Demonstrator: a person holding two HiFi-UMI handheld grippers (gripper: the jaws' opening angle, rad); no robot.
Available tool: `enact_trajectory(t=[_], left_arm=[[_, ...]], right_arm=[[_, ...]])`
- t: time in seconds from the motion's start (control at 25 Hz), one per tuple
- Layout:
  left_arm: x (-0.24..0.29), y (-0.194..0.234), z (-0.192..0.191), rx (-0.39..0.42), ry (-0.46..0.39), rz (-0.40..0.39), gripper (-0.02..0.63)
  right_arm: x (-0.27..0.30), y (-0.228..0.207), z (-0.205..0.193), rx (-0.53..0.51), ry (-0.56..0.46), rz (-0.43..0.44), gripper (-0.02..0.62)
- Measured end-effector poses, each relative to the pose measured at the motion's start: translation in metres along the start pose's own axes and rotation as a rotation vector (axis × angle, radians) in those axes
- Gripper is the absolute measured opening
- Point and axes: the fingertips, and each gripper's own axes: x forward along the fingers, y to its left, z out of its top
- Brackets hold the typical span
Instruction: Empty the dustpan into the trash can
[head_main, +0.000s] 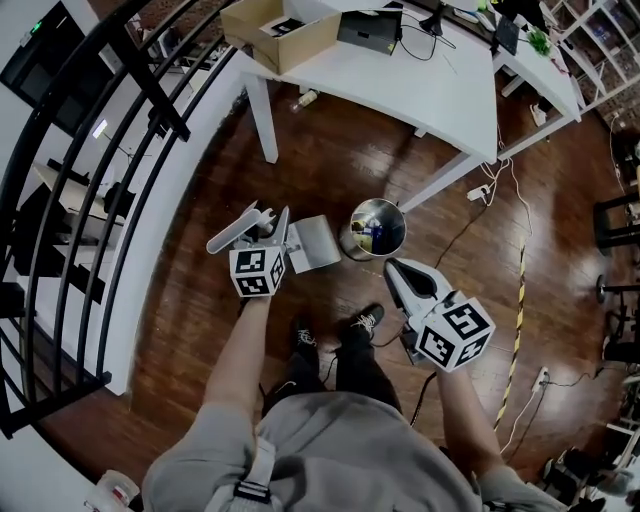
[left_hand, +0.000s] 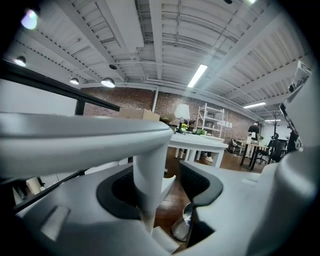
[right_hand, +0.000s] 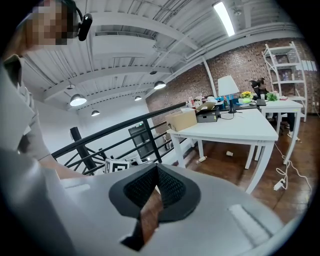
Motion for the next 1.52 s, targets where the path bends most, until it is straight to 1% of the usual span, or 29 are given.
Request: enact_trajectory(t=[0.08,0.12,0.32,0.4,0.48,0.6,0.64,0.68,0.76,0.8,0.88,0.96,1.08,1.16,1.2,1.32,1.4,1.52], left_arm=[[-0.007,0.009,-0.006,-0.005,0.014,0.026,0.222],[-0.01,0.013,-0.008,-0.006,0.018,0.034,0.242],[-0.016,0.029,-0.014,-0.018,0.043,0.042,0.294],[-0.019,0.033,-0.023,-0.035,0.071,0.051,0.354],[-0.025,0.036,-0.035,-0.046,0.109,0.063,0.384],[-0.038,0.036,-0.053,-0.071,0.181,0.08,0.39],[-0.044,0.032,-0.06,-0.085,0.213,0.075,0.389],[-0.051,0.025,-0.066,-0.094,0.245,0.061,0.371],[-0.065,0.006,-0.071,-0.076,0.28,0.016,0.315],[-0.071,-0.005,-0.067,-0.053,0.278,-0.01,0.261],[-0.078,-0.027,-0.052,-0.014,0.253,-0.071,0.188],[-0.082,-0.053,-0.033,0.011,0.217,-0.149,0.124],[-0.088,-0.094,0.008,0.066,0.14,-0.276,0.03],[-0.095,-0.121,0.042,0.111,0.069,-0.363,0.006],[-0.099,-0.135,0.059,0.126,0.043,-0.411,0.006],[-0.11,-0.169,0.095,0.122,0.025,-0.547,0.006],[-0.116,-0.183,0.114,0.126,0.017,-0.595,0.006],[-0.121,-0.196,0.136,0.15,-0.004,-0.625,0.006]], right_arm=[[0.001,0.003,0.0,-0.002,-0.003,0.005,-0.002],[0.002,0.004,0.001,-0.002,-0.004,0.007,-0.002],[0.01,0.01,0.007,-0.006,-0.009,0.017,-0.002],[0.013,0.014,0.007,-0.009,-0.012,0.021,-0.002],[0.014,0.018,0.008,-0.014,-0.017,0.025,-0.002],[0.013,0.019,0.013,-0.017,-0.03,0.018,-0.002],[0.013,0.019,0.014,-0.016,-0.034,0.014,-0.002],[0.012,0.019,0.016,-0.014,-0.039,0.01,-0.002],[0.01,0.019,0.019,-0.012,-0.052,0.002,-0.002],[0.009,0.019,0.021,-0.013,-0.061,-0.002,-0.002],[0.007,0.019,0.027,-0.019,-0.08,-0.012,-0.002],[0.004,0.019,0.031,-0.02,-0.097,-0.023,-0.002],[-0.003,0.015,0.034,-0.005,-0.143,-0.037,-0.002],[-0.01,0.009,0.037,0.018,-0.193,-0.052,-0.002],[-0.014,0.006,0.039,0.026,-0.216,-0.063,-0.002],[-0.025,0.0,0.047,0.016,-0.265,-0.102,-0.002],[-0.03,-0.004,0.053,0.0,-0.285,-0.134,-0.002],[-0.036,-0.006,0.062,-0.014,-0.314,-0.165,-0.002]])
